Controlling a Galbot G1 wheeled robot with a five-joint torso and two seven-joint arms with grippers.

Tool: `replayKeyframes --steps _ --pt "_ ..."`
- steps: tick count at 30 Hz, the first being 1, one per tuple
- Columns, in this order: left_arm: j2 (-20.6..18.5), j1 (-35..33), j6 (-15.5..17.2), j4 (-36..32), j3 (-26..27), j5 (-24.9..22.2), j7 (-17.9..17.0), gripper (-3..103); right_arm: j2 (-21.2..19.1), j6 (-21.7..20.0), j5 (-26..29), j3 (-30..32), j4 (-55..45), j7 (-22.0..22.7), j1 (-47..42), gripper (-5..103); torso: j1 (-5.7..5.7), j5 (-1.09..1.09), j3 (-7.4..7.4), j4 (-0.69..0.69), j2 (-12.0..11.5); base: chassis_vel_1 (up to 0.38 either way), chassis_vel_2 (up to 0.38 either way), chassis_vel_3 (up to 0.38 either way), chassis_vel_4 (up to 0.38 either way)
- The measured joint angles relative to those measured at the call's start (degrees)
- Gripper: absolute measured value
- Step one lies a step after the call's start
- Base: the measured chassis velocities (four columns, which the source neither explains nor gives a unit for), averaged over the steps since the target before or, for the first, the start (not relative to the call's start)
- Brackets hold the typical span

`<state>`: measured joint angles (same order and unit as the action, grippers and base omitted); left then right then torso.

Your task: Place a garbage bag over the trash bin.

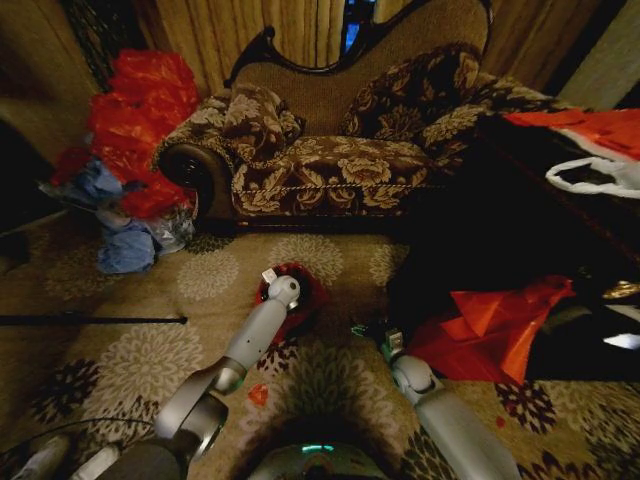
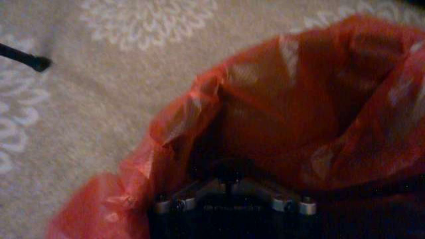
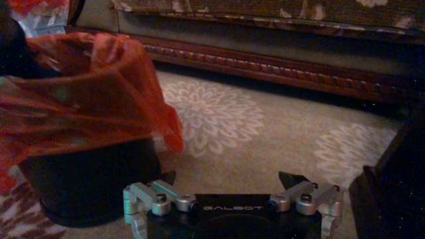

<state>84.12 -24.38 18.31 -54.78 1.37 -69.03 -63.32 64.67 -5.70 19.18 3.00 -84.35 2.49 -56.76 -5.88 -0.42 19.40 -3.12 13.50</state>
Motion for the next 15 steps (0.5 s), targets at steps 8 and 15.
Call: replayKeyframes --steps 8,15 --pt "2.91 2.2 -0.61 6.03 0.13 0.99 4.05 0 0.87 -0.48 -0.01 -0.66 0.0 0.6 0.58 100 0.0 0.0 0.0 0.0 0.0 0.0 0.0 0.0 0.0" --pt "2.96 1.33 0.48 6.68 0.18 -2.23 3.42 0 0.83 -0.74 -0.04 -0.65 -1.01 1.1 0.1 100 0.0 0.0 0.0 0.0 0.0 0.0 0.0 0.0 0.0"
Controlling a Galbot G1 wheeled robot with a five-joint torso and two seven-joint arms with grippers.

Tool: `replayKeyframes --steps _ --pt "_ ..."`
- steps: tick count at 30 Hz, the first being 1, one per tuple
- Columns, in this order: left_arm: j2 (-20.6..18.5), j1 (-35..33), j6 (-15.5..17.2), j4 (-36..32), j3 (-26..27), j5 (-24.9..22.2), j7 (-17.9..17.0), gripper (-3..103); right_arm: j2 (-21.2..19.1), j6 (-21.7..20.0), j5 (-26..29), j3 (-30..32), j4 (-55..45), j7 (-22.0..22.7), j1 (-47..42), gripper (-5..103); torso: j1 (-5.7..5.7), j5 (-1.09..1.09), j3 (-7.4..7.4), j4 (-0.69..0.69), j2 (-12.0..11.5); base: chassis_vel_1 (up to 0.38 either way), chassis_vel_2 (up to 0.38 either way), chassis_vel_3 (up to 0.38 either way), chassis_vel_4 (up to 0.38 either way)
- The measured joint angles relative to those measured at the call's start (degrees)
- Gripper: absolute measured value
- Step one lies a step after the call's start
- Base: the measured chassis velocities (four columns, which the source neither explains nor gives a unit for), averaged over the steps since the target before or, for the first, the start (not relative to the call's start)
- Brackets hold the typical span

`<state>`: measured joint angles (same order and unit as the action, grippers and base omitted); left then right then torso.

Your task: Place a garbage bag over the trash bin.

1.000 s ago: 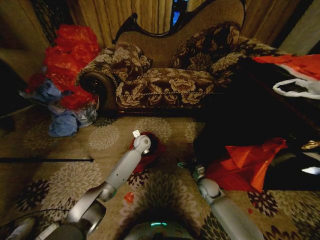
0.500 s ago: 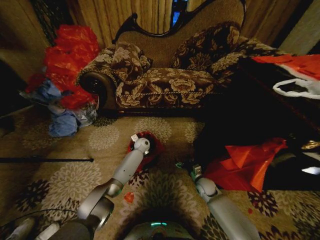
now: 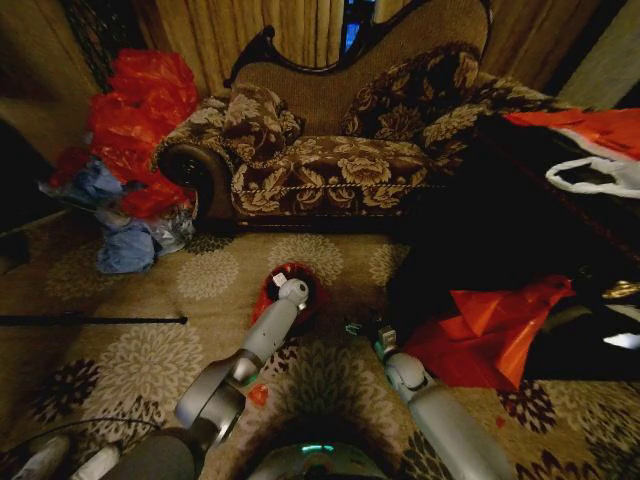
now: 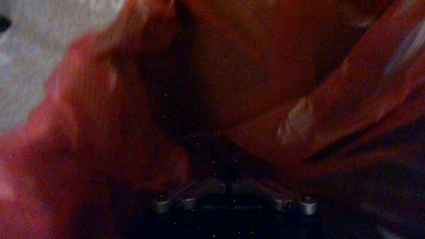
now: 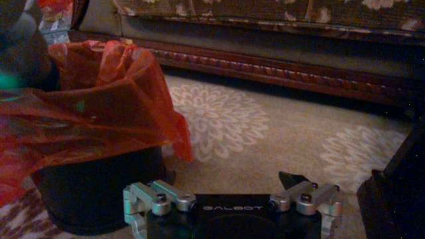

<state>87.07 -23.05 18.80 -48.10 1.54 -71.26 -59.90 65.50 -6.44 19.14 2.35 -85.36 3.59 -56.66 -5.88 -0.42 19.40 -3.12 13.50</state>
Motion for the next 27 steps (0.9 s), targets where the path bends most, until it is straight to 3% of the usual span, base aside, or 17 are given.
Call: replayKeyframes --steps 6,17,22,26,27 --pt "-0.28 -1.25 0.95 -2.27 0.7 -2.58 -2.83 0 -0.18 -0.38 0.04 0.06 -1.48 0.86 -0.53 100 0.0 0.0 0.0 0.0 0.0 0.0 0.0 0.0 0.0" --pt "-4.64 -3.07 1.11 -15.43 -1.18 0.09 -4.36 0 -0.34 -0.64 -0.04 0.16 -2.71 1.27 -1.33 100 0.0 0.0 0.0 0.0 0.0 0.0 0.0 0.0 0.0" --pt "-5.54 -2.78 1.05 -16.99 -1.84 3.61 -0.08 0 -0.17 -0.69 -0.14 0.0 -2.27 1.25 -0.88 100 0.0 -0.01 0.0 0.02 0.0 0.0 0.0 0.0 0.0" --pt "-3.41 -0.26 0.57 -10.81 -1.95 5.88 7.22 0 -0.25 -0.69 -0.13 -0.28 -2.12 1.19 -0.86 100 0.0 0.0 0.0 0.0 0.0 0.0 0.0 0.0 0.0" --pt "-3.41 -0.26 0.57 -10.81 -1.95 5.88 7.22 0 -0.25 -0.69 -0.13 -0.28 -2.12 1.19 -0.86 100 0.0 0.0 0.0 0.0 0.0 0.0 0.0 0.0 0.0"
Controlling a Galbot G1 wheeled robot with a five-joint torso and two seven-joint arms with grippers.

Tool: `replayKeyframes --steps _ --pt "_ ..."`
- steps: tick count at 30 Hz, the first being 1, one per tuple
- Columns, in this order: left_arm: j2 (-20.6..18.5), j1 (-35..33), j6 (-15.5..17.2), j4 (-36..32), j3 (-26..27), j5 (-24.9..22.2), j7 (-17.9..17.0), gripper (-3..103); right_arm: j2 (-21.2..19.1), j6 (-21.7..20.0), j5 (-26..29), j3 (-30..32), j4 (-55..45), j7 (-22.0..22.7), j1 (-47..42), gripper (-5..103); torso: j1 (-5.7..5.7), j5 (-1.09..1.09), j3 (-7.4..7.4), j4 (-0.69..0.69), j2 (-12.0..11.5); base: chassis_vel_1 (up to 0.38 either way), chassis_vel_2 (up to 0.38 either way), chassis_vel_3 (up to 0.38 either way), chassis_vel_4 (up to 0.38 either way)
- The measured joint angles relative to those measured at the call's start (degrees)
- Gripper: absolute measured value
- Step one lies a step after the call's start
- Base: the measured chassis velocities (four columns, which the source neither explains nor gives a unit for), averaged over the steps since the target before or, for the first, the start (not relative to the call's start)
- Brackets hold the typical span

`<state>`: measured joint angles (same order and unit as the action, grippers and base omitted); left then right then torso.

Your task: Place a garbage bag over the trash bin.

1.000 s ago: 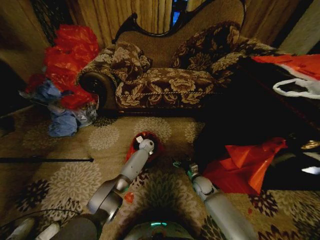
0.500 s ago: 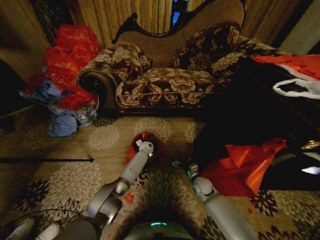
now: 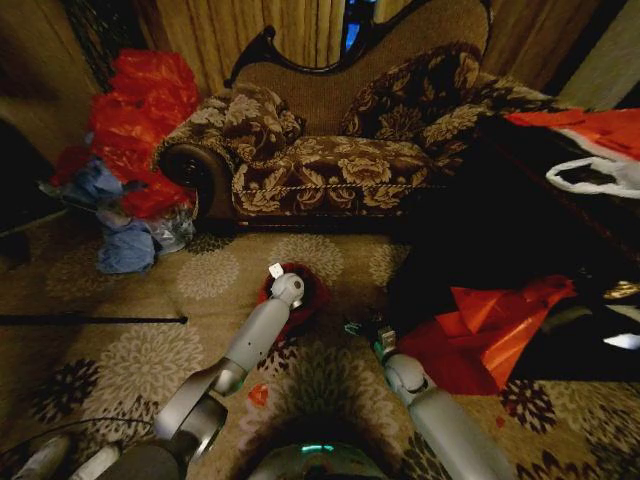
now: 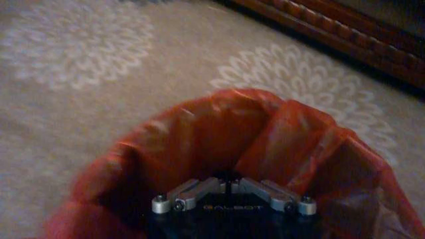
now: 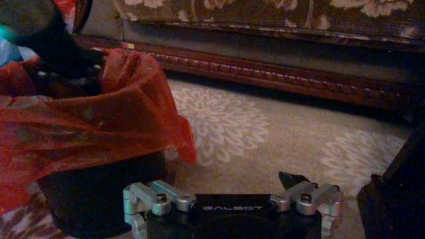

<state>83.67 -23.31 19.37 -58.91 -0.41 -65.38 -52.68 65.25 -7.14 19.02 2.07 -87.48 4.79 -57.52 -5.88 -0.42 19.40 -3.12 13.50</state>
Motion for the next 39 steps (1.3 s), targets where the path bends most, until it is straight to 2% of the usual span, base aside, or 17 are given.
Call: replayKeyframes --steps 3,6,8,16,24,30,31,33,34,37,39 --pt "2.62 2.13 -0.33 6.13 0.24 0.93 3.85 0 -0.28 0.0 0.1 -0.16 -0.1 0.0 -0.18 100 0.0 0.0 0.0 0.0 0.0 0.0 0.0 0.0 0.0" --pt "3.74 2.99 -0.58 8.75 0.57 1.4 5.56 0 -0.47 0.0 0.15 -0.42 -0.23 0.0 -0.31 100 0.0 0.01 0.0 -0.01 0.0 0.0 0.0 0.0 0.0" --pt "4.63 3.24 -0.33 11.05 1.18 2.28 8.57 0 -0.69 -0.01 0.19 -0.92 -0.65 -0.01 -0.55 100 0.0 0.01 0.0 -0.01 0.0 0.0 0.0 0.0 0.0" --pt "5.65 1.18 0.78 12.79 2.98 2.98 9.97 0 -0.63 -0.11 0.26 -1.78 -1.7 0.18 -0.69 100 0.0 0.01 0.0 0.0 0.0 0.0 0.0 0.0 0.0" --pt "6.02 0.45 0.23 14.8 4.15 3.44 12.17 0 -0.73 -0.42 0.28 -2.01 -3.61 0.65 -1.83 100 0.0 0.0 0.0 0.0 0.0 0.0 0.0 0.0 0.0" --pt "5.84 -2.02 0.53 10.76 4.76 2.94 11.93 0 -0.32 -0.45 -0.29 -1.83 -4.88 1.18 -3.31 100 0.0 0.0 0.0 -0.01 0.0 0.0 0.0 0.0 0.0" --pt "5.49 -2.87 0.61 8.97 4.88 2.5 11.53 0 -0.34 -0.59 -0.33 -1.74 -5.36 1.39 -3.63 100 0.0 0.0 0.0 -0.01 0.0 0.0 0.0 0.0 0.0" --pt "3.46 -6.01 0.71 1.13 5.1 -0.17 9.82 0 -0.71 -0.9 -0.3 -1.23 -6.76 1.66 -4.51 100 0.0 -0.01 0.0 0.0 0.0 0.0 0.0 0.0 0.0" --pt "3.46 -6.01 0.71 1.13 5.1 -0.17 9.82 0 -0.71 -0.9 -0.3 -1.23 -6.76 1.66 -4.51 100 0.0 -0.01 0.0 0.0 0.0 0.0 0.0 0.0 0.0" --pt "0.79 -9.04 0.75 -7.86 5.21 -3.13 7.72 0 -1.26 -0.94 -0.26 -0.29 -7.91 1.7 -5.56 100 0.0 0.0 0.0 0.01 0.0 0.0 0.0 0.0 0.0" --pt "0.12 -9.76 0.41 -9.86 5.19 -3.4 7.48 0 -1.34 -0.94 -0.26 0.01 -8.18 1.71 -5.9 100 0.0 0.01 0.0 0.01 0.0 0.0 0.0 0.0 0.0"
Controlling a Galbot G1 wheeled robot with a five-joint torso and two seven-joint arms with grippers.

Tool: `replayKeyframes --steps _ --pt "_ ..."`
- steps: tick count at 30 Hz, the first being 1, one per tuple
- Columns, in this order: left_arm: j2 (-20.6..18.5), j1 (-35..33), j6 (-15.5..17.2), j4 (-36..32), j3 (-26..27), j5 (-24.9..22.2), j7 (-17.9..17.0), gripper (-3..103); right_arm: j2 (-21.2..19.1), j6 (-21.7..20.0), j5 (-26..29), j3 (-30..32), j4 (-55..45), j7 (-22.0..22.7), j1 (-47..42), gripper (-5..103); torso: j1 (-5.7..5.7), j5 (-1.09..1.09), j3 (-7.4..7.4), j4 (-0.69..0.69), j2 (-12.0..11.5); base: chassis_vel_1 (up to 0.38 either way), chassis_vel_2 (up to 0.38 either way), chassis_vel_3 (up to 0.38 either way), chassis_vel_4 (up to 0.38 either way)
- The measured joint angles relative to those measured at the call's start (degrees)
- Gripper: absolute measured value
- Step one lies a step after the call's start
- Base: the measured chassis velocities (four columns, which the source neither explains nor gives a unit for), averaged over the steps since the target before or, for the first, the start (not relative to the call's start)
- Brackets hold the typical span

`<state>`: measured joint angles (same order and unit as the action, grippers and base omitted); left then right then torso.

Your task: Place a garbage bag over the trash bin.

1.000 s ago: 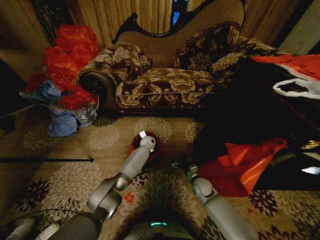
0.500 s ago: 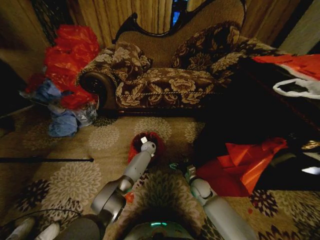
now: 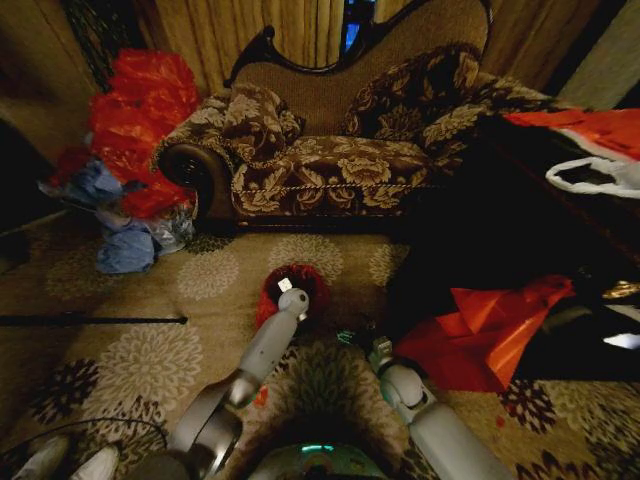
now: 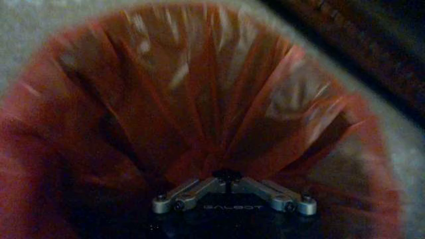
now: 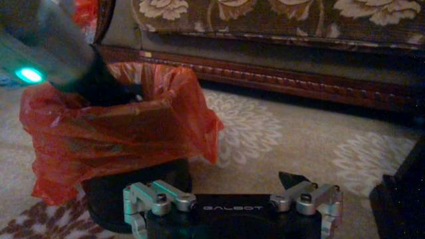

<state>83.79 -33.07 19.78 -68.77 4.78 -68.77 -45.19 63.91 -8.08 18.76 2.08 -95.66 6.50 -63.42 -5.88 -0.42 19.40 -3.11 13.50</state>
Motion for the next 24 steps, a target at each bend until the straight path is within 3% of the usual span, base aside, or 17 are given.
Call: replayKeyframes --steps 4,5,7,8,10,11,12,13,15,16,17,18,19,21,22,23,24 --pt "-2.1 -2.49 -2.68 -7.49 -0.26 0.12 0.32 0 -0.09 0.0 -0.12 1.08 -1.6 0.02 -1.75 100 0.0 -0.01 0.0 -0.01 0.0 0.0 0.0 0.0 0.0" --pt "-2.85 -3.16 -3.25 -9.52 -0.41 0.48 0.79 6 -0.12 0.0 -0.19 1.43 -2.16 0.07 -2.22 100 0.0 0.0 0.0 -0.02 0.0 0.0 0.0 0.0 0.0" --pt "-3.77 -3.89 -3.6 -11.77 -0.62 0.83 1.38 6 -0.17 0.0 -0.22 1.87 -2.78 0.13 -2.7 100 0.0 -0.01 0.0 -0.01 0.0 0.0 0.0 0.0 0.0" --pt "-5.61 -5.19 -3.93 -15.84 -1.13 2.02 2.77 16 -0.24 0.05 -0.26 2.87 -4.2 0.28 -3.77 100 0.0 -0.01 0.0 -0.01 0.0 0.0 0.0 0.0 0.0" --pt "-6.64 -5.85 -3.99 -17.8 -1.49 3.25 3.49 16 -0.26 0.12 -0.27 3.36 -4.79 0.33 -4.24 100 0.0 -0.01 0.0 0.0 0.0 0.0 0.0 0.0 0.0" --pt "-9.63 -7.84 -4.09 -22.58 -2.97 10.0 5.75 27 -0.31 0.54 -0.25 5.11 -7.01 0.5 -6.12 100 0.0 -0.01 0.0 0.0 0.0 0.0 0.0 0.0 0.0" --pt "-9.63 -7.84 -4.09 -22.58 -2.97 10.0 5.75 27 -0.31 0.54 -0.25 5.11 -7.01 0.5 -6.12 100 0.0 -0.01 0.0 0.0 0.0 0.0 0.0 0.0 0.0" --pt "-11.2 -8.76 -4.14 -24.43 -3.88 14.47 6.84 27 -0.31 0.67 -0.21 5.87 -8.01 0.53 -6.95 100 0.0 0.0 0.0 -0.01 0.0 0.0 0.0 0.0 0.0" --pt "-16.74 -11.96 -4.59 -28.87 -6.1 31.2 10.29 38 0.14 1.1 -0.06 9.94 -12.17 0.52 -10.87 100 0.0 0.0 0.0 0.0 0.0 0.0 0.0 0.0 0.0" --pt "-16.74 -11.96 -4.59 -28.87 -6.1 31.2 10.29 38 0.14 1.1 -0.06 9.94 -12.17 0.52 -10.87 100 0.0 0.0 0.0 0.0 0.0 0.0 0.0 0.0 0.0" --pt "-20.01 -14.32 -4.62 -31.54 -6.11 38.17 13.13 43 0.73 1.44 -0.05 12.12 -14.33 0.64 -13.08 100 0.0 -0.04 0.0 -0.03 0.0 0.0 0.0 0.0 0.0" --pt "-20.01 -14.32 -4.62 -31.54 -6.11 38.17 13.13 43 0.73 1.44 -0.05 12.12 -14.33 0.64 -13.08 100 0.0 -0.04 0.0 -0.03 0.0 0.0 0.0 0.0 0.0" --pt "-24.18 -18.04 -4.01 -36.1 -5.22 41.56 14.88 54 1.49 1.92 0.05 14.16 -16.76 1.4 -15.33 100 0.01 -0.01 -0.01 -0.02 0.0 0.0 0.0 0.0 0.0" --pt "-31.32 -30.47 -3.3 -45.97 1.35 43.17 18.31 71 3.49 1.81 -0.28 16.34 -20.76 2.3 -18.53 100 0.01 0.02 -0.01 -0.01 0.0 0.0 0.0 0.0 0.0" --pt "-32.66 -37.89 -4.05 -49.13 5.89 44.26 20.36 71 4.97 1.61 -1.05 17.15 -22.43 2.6 -20.52 100 0.01 -0.06 -0.01 0.03 0.0 0.0 0.0 0.0 0.0" --pt "-32.66 -37.89 -4.05 -49.13 5.89 44.26 20.36 71 4.97 1.61 -1.05 17.15 -22.43 2.6 -20.52 100 0.01 -0.06 -0.01 0.03 0.0 0.0 0.0 0.0 0.0" --pt "-32.8 -43.38 -5.19 -51.17 9.79 45.62 21.87 76 6.12 1.63 -1.58 17.68 -23.67 2.58 -22.16 100 0.02 -0.01 -0.02 0.03 0.01 0.0 0.0 0.0 0.0"
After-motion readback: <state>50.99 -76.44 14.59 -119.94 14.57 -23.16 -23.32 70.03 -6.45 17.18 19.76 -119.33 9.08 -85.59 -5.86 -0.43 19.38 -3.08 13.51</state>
